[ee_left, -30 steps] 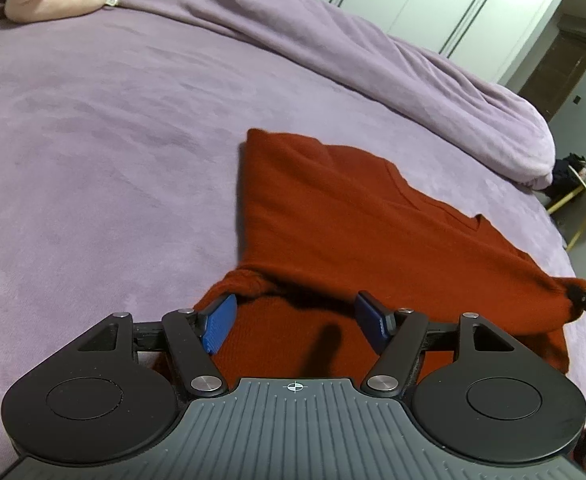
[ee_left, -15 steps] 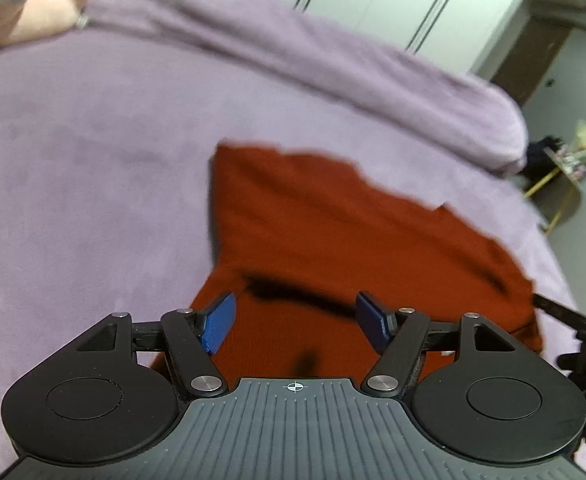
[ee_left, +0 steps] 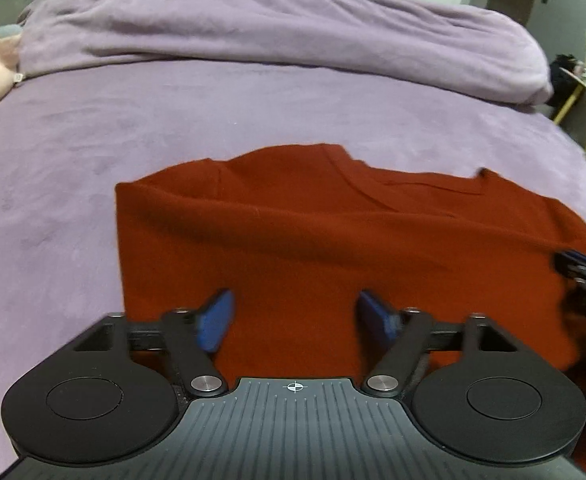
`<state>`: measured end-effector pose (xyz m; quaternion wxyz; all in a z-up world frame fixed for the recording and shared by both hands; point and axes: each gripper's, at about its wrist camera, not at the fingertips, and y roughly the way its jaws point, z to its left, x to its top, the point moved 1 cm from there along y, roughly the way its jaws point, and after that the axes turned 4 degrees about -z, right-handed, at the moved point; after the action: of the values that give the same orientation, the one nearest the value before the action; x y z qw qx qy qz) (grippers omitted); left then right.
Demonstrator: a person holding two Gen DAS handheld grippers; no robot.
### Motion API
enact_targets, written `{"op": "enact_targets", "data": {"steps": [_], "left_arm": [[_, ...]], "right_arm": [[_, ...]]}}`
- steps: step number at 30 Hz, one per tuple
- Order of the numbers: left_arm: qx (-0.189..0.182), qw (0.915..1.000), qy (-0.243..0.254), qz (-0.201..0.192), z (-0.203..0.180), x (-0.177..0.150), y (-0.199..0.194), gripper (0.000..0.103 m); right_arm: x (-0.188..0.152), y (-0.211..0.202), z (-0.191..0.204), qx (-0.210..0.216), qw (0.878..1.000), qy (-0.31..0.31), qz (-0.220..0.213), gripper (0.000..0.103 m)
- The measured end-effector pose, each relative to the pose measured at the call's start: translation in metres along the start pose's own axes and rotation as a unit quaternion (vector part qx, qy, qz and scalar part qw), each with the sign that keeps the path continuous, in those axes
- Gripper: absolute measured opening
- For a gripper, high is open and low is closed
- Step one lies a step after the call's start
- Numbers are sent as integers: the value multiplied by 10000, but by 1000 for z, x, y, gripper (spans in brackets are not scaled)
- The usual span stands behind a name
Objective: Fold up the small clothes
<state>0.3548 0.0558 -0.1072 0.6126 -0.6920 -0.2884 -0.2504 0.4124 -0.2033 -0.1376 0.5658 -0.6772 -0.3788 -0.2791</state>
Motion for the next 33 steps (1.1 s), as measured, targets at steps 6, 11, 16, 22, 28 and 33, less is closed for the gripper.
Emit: {"op": "enact_targets", "data": {"steps": [6,11,16,22,28,33], "left_arm": [[221,9996,134,-59,-4,5,3,91],[-154,9996,-161,-196,5,-15,-40,86],[8,9996,263,-91,-3,-31,-42,94],[252,9992,272,142,2,-27,-49,92],[258,9968,708,283,13,-58,-106,90],[-107,9983,238,531,46,-113,-174,90]], "right_arm": [[4,1,-10,13,10000,67,33,12],[-11,-46,-21,620,9954,731,-17,13],[-43,-50,-22,675,9957,588,242,14],[-36,-57,-26,211,9974,517,455,14],[-71,-130,-51,332,9904,962,940,29],[-128,-226,-81,908,9775,1616,1008,62]]}}
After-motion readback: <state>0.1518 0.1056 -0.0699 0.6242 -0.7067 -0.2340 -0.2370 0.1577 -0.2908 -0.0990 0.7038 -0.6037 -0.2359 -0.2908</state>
